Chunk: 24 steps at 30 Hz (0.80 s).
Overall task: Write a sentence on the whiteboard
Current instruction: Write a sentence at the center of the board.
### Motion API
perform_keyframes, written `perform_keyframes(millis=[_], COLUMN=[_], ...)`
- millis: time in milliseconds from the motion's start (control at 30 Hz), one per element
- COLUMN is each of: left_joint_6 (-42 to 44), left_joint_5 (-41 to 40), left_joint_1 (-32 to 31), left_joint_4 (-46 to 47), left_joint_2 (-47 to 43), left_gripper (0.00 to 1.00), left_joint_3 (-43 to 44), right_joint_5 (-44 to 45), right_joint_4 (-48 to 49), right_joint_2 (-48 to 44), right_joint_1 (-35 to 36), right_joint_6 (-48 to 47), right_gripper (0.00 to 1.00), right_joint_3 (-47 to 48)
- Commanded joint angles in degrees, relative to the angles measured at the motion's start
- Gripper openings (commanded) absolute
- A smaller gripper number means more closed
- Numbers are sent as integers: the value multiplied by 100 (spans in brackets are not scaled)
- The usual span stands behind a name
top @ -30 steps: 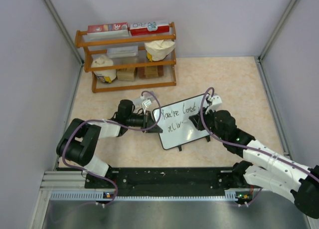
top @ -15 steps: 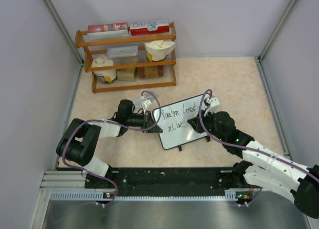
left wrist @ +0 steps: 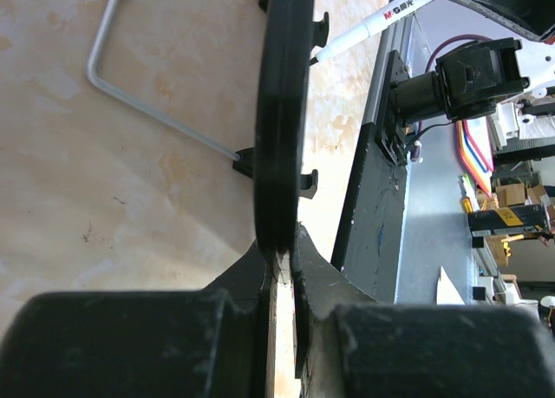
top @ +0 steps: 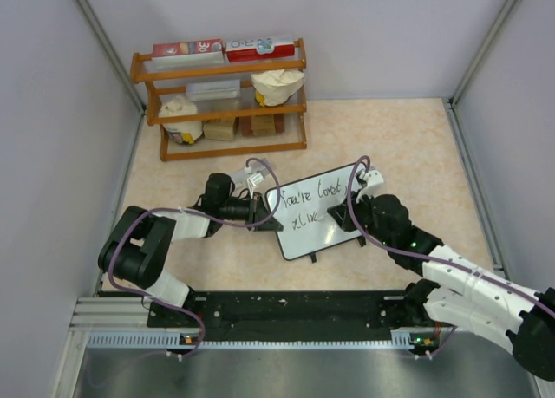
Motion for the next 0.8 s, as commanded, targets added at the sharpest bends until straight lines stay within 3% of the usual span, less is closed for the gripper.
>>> perform_keyframes(millis=[0,767], left_joint_6=[228,228], left_joint_5=[-20,-20], left_joint_1=[-43,-52], left_joint_4=[-95,-95], left_joint_2=[-42,-42], left_gripper=[0,0], left_joint_3=[-55,-46], right_joint_5=[420,386], right_joint_4=[-39,23], right_joint_2=[42,113], right_joint_1=[-135,-197], right_joint_6=[-78,-96], right_gripper=[0,0], right_joint_3=[178,319])
